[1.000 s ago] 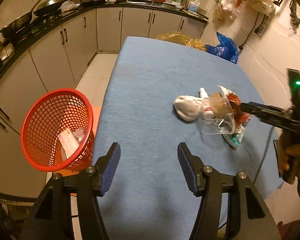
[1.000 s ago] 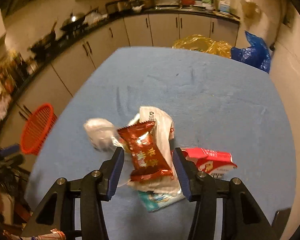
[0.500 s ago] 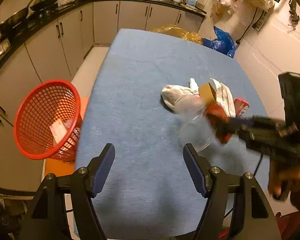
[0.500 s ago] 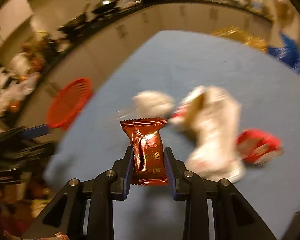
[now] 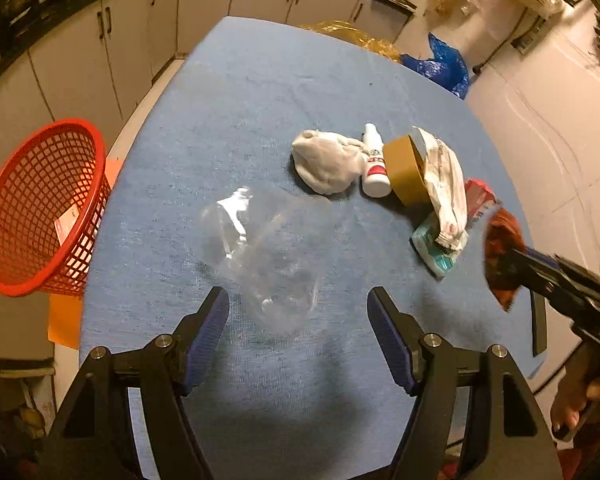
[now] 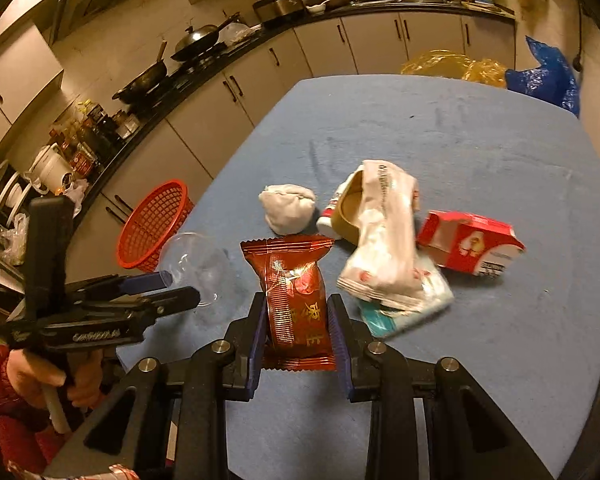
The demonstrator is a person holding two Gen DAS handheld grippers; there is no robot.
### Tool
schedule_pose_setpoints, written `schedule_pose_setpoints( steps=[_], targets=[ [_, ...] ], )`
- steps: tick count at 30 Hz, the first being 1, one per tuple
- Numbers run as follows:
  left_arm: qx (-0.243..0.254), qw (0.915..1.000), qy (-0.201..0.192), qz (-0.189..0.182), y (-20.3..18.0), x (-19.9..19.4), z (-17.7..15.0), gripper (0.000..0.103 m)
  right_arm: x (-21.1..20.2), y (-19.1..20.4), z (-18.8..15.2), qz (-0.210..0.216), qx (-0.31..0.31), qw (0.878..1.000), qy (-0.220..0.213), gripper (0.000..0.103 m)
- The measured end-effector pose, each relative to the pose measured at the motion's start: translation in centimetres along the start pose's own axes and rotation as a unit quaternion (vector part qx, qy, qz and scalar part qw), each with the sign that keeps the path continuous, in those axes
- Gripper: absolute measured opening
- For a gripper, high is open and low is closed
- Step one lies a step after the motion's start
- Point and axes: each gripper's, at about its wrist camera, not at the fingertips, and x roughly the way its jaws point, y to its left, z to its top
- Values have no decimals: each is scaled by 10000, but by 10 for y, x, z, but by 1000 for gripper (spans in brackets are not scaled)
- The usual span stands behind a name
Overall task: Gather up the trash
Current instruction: 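Grasp the clear plastic cup with the left tool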
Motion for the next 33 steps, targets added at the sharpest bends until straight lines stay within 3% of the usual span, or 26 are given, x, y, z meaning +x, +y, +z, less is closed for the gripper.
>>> schedule_pose_setpoints(
  steps=[7,12,18,20,21,22,25,33],
  targets=[
    [-110,9991,-318,251,20,-17,3,72,-22,-11,-3,-134,101,9997,-169,32],
    [340,9985,-272,328,1,-11,1,72,-26,-13,-4,-158,154,9996,-175,32],
    [828,9929,-359,780,-24,3,0,72,-23,-11,-4,-87,178,9996,-182,32],
    [894,9891,-402,1099,-26,11,0,72,-20,-14,-5,-46,202,9997,-153,32],
    [909,9874,-408,1228,-27,15,0,68,-19,-15,-5,-27,212,9997,-121,32],
    [916,9861,-408,1324,-26,20,0,52,-18,-16,-5,-19,206,9997,-92,32],
    [712,9857,-327,1495,-15,33,3,16,-14,-17,-3,-23,188,9998,46,32],
    [308,9877,-659,1381,8,31,-1,14,-8,-7,5,25,-63,9998,171,32]
  ],
)
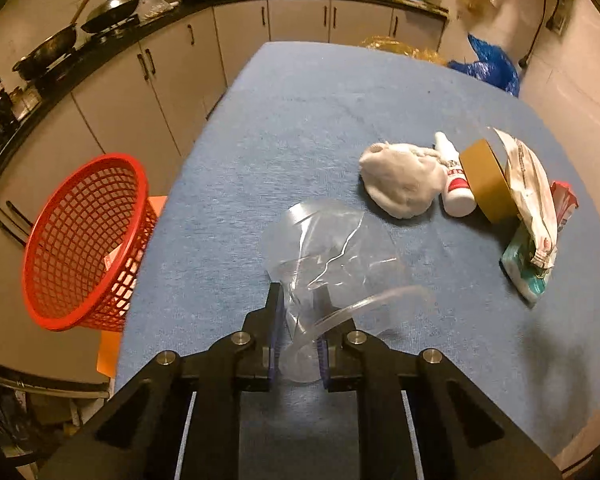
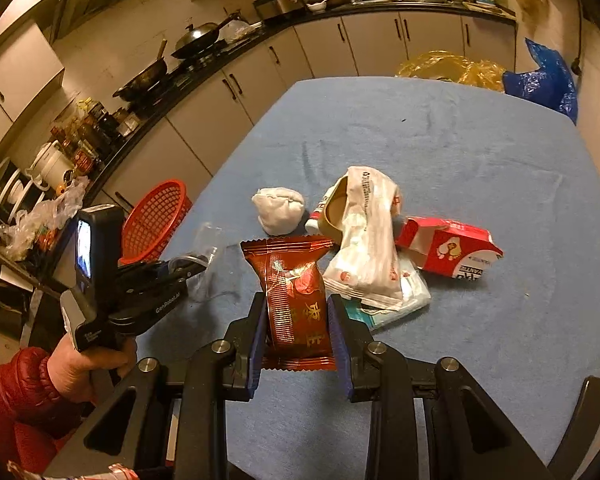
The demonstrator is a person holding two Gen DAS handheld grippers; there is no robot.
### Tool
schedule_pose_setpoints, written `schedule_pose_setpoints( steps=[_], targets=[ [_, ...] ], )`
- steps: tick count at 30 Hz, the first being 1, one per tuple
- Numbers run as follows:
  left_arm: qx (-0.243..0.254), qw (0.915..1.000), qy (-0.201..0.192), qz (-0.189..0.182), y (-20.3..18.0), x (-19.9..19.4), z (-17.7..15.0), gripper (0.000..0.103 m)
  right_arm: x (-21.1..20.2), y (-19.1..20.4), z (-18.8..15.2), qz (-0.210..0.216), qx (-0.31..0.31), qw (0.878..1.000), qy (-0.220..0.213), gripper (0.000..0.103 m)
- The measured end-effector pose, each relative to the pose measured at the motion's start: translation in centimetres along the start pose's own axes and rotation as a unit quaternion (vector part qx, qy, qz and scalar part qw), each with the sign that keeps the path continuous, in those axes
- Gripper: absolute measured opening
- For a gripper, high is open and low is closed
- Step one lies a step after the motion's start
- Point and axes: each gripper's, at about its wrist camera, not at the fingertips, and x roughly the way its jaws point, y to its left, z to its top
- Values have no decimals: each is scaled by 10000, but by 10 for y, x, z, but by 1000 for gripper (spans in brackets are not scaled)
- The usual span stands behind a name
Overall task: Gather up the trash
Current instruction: 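Grasp the clear plastic cup with the left tool, then carry the clear cup and red wrapper toward the red wastebasket with both tools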
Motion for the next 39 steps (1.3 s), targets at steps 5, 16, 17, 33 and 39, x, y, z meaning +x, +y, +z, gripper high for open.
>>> schedule_pose_setpoints(
  steps=[5,16,17,33,39],
  targets=[
    [-237,9994,-178,-203,14,-13,-6,14,3,6,6,76,-83,9999,9,32],
    [-552,9967,-506,-307,35,-60,-7,14,6,28,11,313,-272,9991,-126,32],
    [-565,9966,-510,-314,36,-62,-8,14,6,28,12,318,-255,9991,-132,32],
    [-741,9951,-644,-97,59,-95,-24,14,38,56,14,591,-409,9973,177,32],
    [-1120,9905,-791,119,92,-114,-39,14,58,96,20,809,-840,9926,350,32]
  ],
)
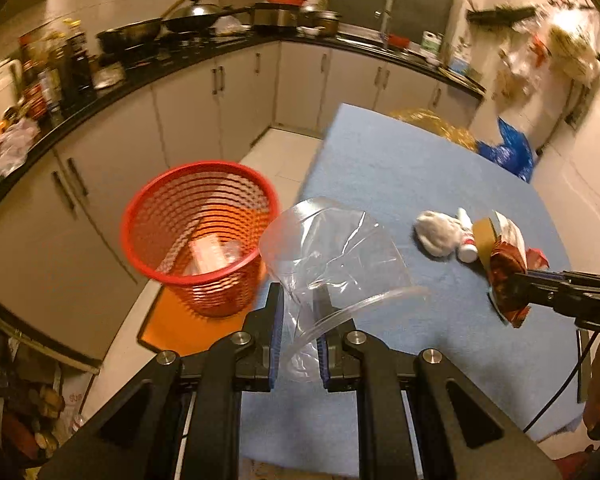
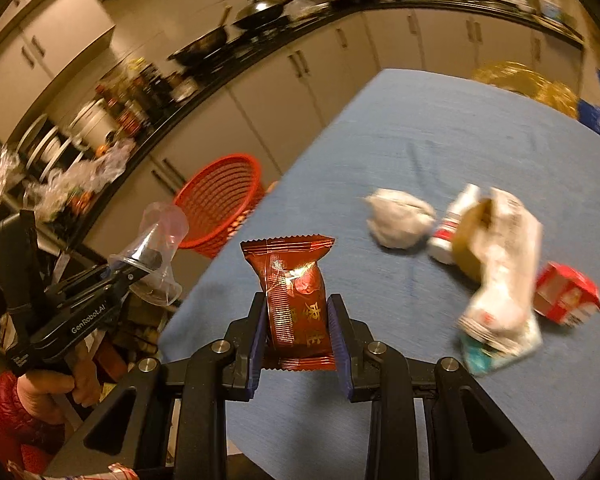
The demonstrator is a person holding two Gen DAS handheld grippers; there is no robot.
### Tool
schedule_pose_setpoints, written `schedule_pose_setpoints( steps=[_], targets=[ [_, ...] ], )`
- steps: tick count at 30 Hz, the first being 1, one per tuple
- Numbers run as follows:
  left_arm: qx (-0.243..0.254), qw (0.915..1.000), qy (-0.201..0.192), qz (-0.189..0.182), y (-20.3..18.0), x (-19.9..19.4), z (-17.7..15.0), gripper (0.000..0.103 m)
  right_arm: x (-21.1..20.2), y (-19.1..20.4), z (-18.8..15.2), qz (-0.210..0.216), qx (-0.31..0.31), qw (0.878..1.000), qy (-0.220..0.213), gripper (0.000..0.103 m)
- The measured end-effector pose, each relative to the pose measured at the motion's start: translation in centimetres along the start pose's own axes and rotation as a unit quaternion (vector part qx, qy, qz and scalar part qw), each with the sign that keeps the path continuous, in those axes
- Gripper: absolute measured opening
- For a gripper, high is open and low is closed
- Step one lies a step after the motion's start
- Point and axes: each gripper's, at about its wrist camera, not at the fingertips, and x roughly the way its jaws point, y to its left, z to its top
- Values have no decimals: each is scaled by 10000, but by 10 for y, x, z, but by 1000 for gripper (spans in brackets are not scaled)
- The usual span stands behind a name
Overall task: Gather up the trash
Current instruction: 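Carry the clear cup and red wrapper toward the red wastebasket with both tools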
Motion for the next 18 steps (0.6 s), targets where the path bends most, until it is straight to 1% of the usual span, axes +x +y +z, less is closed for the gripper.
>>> schedule_pose_setpoints(
  steps=[8,18],
  targets=[
    [-580,9975,-163,373,62,-24,-8,14,38,53,20,345,-469,9979,288,32],
    [-1094,9905,-348,760,126,-48,-10,14,66,107,51,735,-739,9939,373,32]
  ],
)
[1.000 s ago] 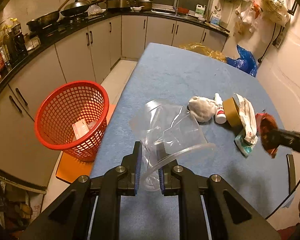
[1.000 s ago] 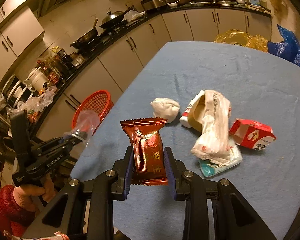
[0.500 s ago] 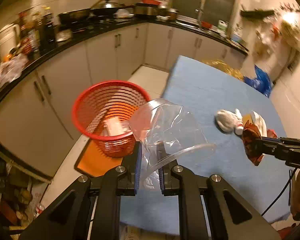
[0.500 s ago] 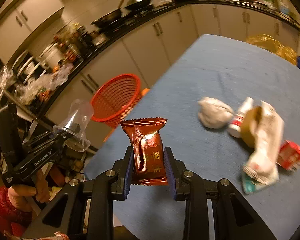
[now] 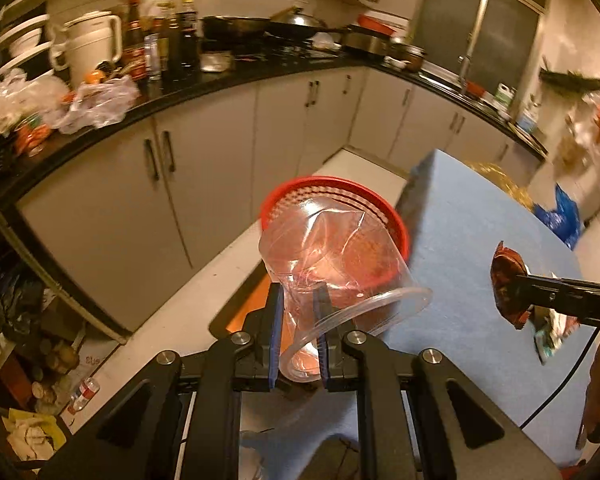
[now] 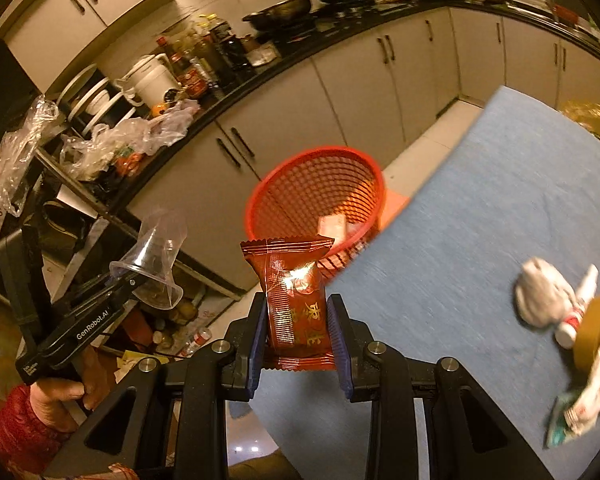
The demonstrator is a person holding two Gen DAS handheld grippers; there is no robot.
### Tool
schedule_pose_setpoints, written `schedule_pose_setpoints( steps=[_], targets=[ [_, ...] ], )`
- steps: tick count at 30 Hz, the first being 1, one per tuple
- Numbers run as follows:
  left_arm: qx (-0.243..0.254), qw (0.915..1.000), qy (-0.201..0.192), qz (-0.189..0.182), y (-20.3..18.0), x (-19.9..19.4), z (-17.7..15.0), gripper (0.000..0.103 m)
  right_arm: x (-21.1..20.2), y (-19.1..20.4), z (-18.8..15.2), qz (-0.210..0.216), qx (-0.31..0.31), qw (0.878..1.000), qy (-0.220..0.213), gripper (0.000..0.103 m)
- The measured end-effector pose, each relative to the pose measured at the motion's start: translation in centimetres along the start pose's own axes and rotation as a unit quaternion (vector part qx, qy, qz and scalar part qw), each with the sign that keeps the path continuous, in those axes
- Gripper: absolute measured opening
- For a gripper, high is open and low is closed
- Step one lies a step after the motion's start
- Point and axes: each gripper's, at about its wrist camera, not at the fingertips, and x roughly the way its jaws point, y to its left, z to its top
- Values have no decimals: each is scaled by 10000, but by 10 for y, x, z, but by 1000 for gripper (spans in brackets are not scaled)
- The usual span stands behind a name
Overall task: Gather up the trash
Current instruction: 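Carry the clear cup and red wrapper toward the red wastebasket with both tools, then open the left tool to drop the cup while the right tool drops the wrapper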
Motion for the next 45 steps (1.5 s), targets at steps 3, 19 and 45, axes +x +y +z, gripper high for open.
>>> schedule_pose_setpoints(
  steps=[3,19,45],
  targets=[
    [-92,9999,-18,46,15,2,8,14,10,13,13,70,-53,10000,-20,32],
    [430,9977,307,-417,13,72,65,14,45,2,90,-79,547,9982,-250,32],
    [743,9936,329,-782,-3,124,106,65,36,-23,118,-545,978,9899,-866,64]
  ],
)
